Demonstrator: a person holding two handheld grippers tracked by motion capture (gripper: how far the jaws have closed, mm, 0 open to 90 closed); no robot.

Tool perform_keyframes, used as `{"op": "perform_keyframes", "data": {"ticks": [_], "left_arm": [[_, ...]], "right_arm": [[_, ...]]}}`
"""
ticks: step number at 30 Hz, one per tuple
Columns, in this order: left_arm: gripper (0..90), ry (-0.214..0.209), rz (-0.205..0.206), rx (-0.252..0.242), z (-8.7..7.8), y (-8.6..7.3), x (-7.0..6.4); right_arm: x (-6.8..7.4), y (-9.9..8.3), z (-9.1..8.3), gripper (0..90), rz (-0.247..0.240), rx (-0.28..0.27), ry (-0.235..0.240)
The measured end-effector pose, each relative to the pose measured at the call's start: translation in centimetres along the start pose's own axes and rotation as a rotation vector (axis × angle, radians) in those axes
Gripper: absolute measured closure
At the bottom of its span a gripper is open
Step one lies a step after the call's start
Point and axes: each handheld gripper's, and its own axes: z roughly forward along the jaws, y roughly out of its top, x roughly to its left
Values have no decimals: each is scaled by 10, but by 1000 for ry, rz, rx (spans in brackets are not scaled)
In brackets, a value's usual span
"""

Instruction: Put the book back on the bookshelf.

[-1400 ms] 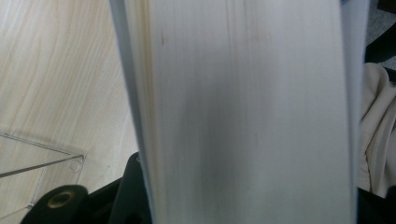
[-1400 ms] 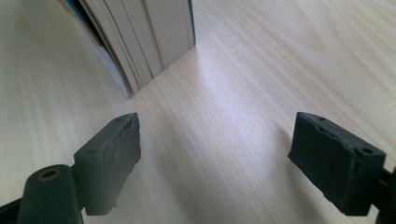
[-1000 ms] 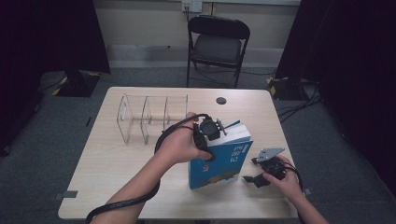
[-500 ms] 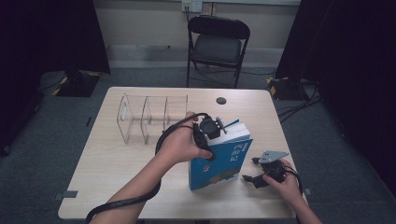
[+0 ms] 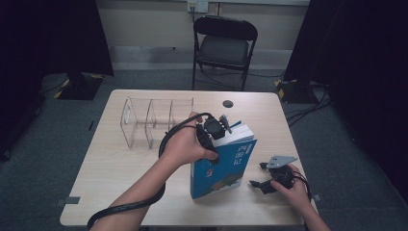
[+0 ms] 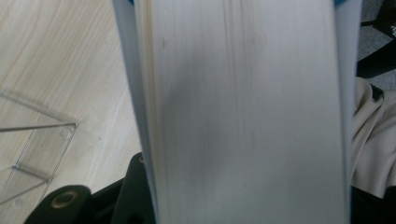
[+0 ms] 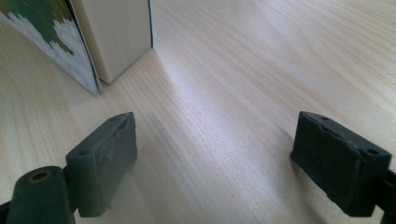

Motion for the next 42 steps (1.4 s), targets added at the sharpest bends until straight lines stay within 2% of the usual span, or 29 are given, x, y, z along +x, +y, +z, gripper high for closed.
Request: {"op": "perform_keyframes", "data": {"ticks": [7,12,15,21,27,31,35,36,42], "left_arm": [[617,25,-51,27,-10,-7,7],[617,42,-89,27,-17,-14,13],[617,51,-99,33,-21,-18,17],[617,59,-146,23,-26,-26,24],[617,71,-174,18,-32,-33,29],[617,78,-219,10,-38,-39,34],[617,93,-247,3,-43,-45,36],[617,98,-244,15,-45,-46,37],[617,108,-269,12,-49,-56,42]], "right_arm": [[0,0,0,130,2,1,0],[0,0,0,130,2,1,1],[0,0,0,130,2,1,0],[0,0,0,130,2,1,0],[0,0,0,130,2,1,0],[0,0,0,130,2,1,0],[0,0,0,130,2,1,0],[0,0,0,130,2,1,0],[0,0,0,130,2,1,0]]}}
